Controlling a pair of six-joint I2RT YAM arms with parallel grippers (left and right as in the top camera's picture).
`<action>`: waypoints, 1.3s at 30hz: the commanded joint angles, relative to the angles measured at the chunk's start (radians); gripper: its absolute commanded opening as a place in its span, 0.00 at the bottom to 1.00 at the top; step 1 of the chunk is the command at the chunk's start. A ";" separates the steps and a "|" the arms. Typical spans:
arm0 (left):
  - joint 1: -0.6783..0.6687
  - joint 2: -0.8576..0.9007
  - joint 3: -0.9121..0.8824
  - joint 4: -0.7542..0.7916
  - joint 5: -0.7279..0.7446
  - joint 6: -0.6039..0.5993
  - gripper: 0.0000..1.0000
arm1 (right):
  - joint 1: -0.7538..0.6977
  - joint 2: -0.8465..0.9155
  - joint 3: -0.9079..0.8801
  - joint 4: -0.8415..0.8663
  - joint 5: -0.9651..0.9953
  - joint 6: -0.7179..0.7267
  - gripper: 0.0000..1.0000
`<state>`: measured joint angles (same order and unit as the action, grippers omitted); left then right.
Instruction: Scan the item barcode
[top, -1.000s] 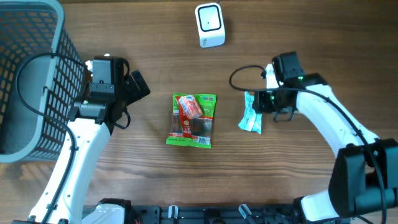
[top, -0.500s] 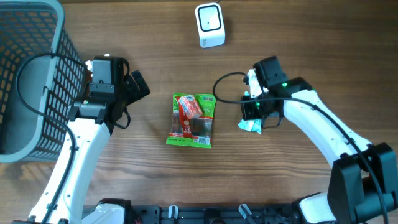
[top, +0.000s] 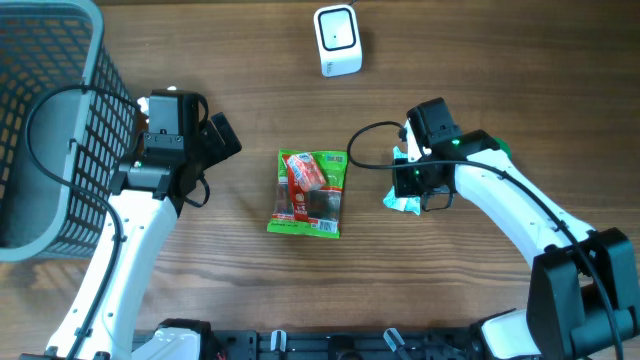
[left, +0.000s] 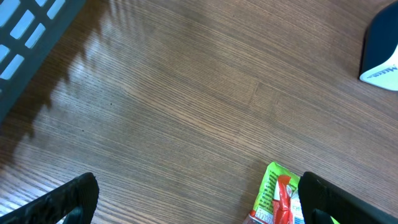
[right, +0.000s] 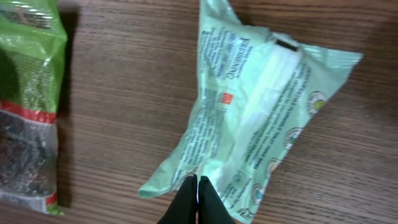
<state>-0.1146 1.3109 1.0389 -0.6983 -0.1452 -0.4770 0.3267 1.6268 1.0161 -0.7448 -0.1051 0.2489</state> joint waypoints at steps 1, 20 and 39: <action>0.006 0.001 0.008 0.003 -0.010 0.002 1.00 | 0.005 0.006 0.003 0.013 0.034 0.022 0.04; 0.006 0.001 0.008 0.003 -0.010 0.002 1.00 | 0.007 0.005 -0.296 0.391 -0.049 0.092 0.04; 0.006 0.001 0.008 0.003 -0.010 0.002 1.00 | 0.007 -0.045 -0.049 0.048 -0.181 -0.060 0.15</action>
<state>-0.1146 1.3109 1.0389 -0.6983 -0.1452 -0.4770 0.3267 1.5867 1.0019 -0.7105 -0.2878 0.1993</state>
